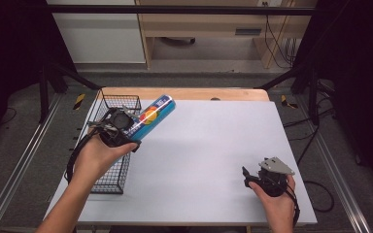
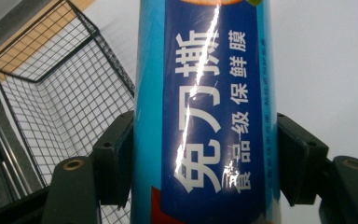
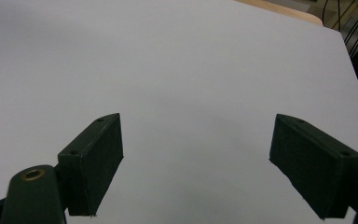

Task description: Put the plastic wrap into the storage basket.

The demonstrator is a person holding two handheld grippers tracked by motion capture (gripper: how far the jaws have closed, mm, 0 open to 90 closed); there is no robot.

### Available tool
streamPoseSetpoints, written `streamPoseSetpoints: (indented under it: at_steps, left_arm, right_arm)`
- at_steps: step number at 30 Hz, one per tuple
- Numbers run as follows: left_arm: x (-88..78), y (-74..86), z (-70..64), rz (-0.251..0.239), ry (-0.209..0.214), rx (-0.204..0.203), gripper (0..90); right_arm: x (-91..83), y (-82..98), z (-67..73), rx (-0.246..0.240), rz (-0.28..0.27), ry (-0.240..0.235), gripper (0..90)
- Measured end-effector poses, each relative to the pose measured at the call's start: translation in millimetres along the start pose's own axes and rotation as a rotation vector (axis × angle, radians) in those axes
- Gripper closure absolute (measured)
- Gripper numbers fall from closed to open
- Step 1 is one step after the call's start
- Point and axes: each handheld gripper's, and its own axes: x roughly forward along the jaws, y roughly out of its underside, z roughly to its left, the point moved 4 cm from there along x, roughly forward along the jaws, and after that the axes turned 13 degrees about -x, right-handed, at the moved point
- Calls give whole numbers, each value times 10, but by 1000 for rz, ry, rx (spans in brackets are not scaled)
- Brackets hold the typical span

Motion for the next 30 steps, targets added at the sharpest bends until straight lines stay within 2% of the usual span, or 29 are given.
streamPoseSetpoints:
  at_steps: [1,7,11,13,15,17,19,20,22,23,26,28,30]
  left_arm:
    - [1,7,21,7,-17,6,321]
    - [0,73,154,26,-82,-26,321]
    - [-13,108,224,32,-93,-47,321]
    - [-28,164,275,40,-121,-56,321]
    - [-29,185,291,44,-130,-61,321]
    - [-10,242,345,40,-146,-95,321]
    - [-3,250,369,37,-148,-90,321]
    - [2,299,414,59,-166,-105,321]
    - [2,329,459,71,-190,-101,321]
    - [7,341,480,64,-197,-112,321]
    - [30,379,544,59,-202,-140,321]
    - [60,403,573,67,-221,-153,321]
    - [99,428,597,78,-223,-162,321]
  right_arm:
    - [-1,-1,-2,1,-1,1,173]
    - [8,5,-4,-1,1,-2,173]
    - [7,0,3,0,-2,-3,173]
    - [10,5,4,2,1,-4,173]
    - [10,6,6,5,2,-5,173]
    - [11,8,9,5,4,-6,173]
    - [11,8,10,7,4,-7,173]
    - [11,5,12,5,3,-8,173]
    - [11,2,14,2,1,-6,173]
    - [13,1,18,3,3,-5,173]
    - [17,2,19,4,6,-10,173]
    - [12,6,10,7,6,-10,173]
    - [11,12,-1,11,6,-8,173]
